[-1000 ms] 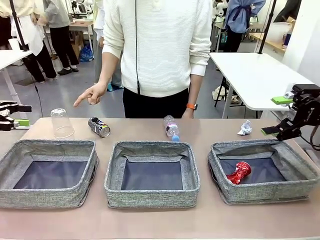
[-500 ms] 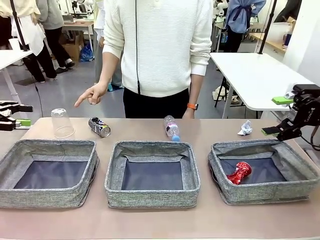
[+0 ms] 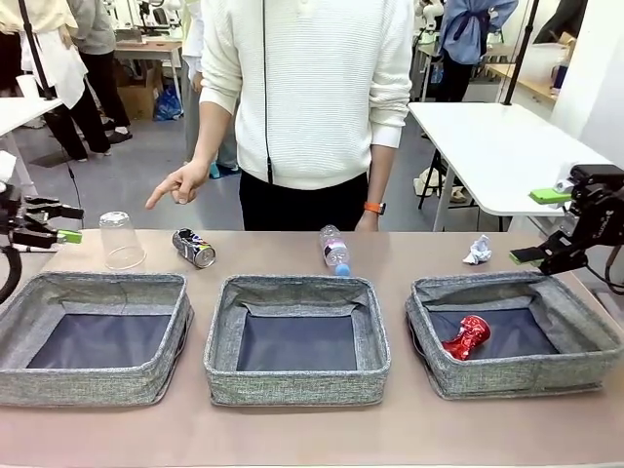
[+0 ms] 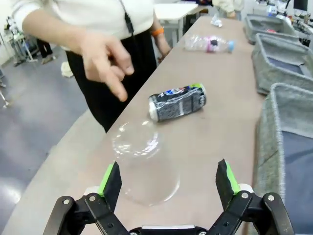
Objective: Sort the waste into the appropriate baskets.
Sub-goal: Pick up the waste item pointed out by the person.
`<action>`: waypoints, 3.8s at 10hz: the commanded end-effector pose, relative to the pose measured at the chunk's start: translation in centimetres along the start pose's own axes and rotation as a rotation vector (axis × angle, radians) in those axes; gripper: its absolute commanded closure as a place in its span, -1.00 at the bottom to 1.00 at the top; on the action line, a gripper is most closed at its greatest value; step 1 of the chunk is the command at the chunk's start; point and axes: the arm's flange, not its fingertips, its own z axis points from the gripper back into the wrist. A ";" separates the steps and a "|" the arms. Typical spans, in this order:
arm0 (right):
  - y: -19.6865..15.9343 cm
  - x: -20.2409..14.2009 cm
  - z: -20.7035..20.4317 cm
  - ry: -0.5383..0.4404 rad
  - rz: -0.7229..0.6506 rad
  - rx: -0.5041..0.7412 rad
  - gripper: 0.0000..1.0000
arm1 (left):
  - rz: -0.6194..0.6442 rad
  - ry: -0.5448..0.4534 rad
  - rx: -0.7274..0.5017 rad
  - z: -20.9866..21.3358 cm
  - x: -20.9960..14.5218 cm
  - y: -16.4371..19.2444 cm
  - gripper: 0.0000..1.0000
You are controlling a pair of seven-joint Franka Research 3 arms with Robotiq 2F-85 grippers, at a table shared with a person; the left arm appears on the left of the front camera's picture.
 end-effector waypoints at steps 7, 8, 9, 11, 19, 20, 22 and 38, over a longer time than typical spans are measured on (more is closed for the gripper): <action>0.6 0.0 0.0 0.000 -0.013 0.012 -1.00 | 0.111 0.100 -0.057 -4.8 -2.8 4.6 -1.00; 0.6 0.0 0.0 0.000 -0.013 0.012 -1.00 | 0.100 0.104 -0.074 -5.7 -2.8 4.3 -1.00; 0.6 0.0 0.0 0.000 -0.013 0.012 -1.00 | 0.090 0.092 -0.097 -6.8 -2.7 3.9 -1.00; 0.6 0.0 0.0 0.000 -0.013 0.012 -1.00 | 0.085 0.057 -0.113 -8.2 -2.5 3.3 -1.00; 0.6 0.0 0.0 0.000 -0.013 0.012 -1.00 | 0.101 0.042 -0.138 -9.6 -3.0 2.7 -0.22; 0.6 0.0 0.0 0.000 -0.013 0.012 -1.00 | 0.102 0.036 -0.140 -9.8 -2.9 2.6 -0.50; 0.6 0.0 0.0 0.000 -0.013 0.012 -1.00 | 0.105 0.038 -0.138 -10.0 -2.8 2.5 -0.11; 0.6 0.0 0.0 0.000 -0.013 0.012 -1.00 | 0.711 0.596 0.032 2.3 15.9 -3.0 0.28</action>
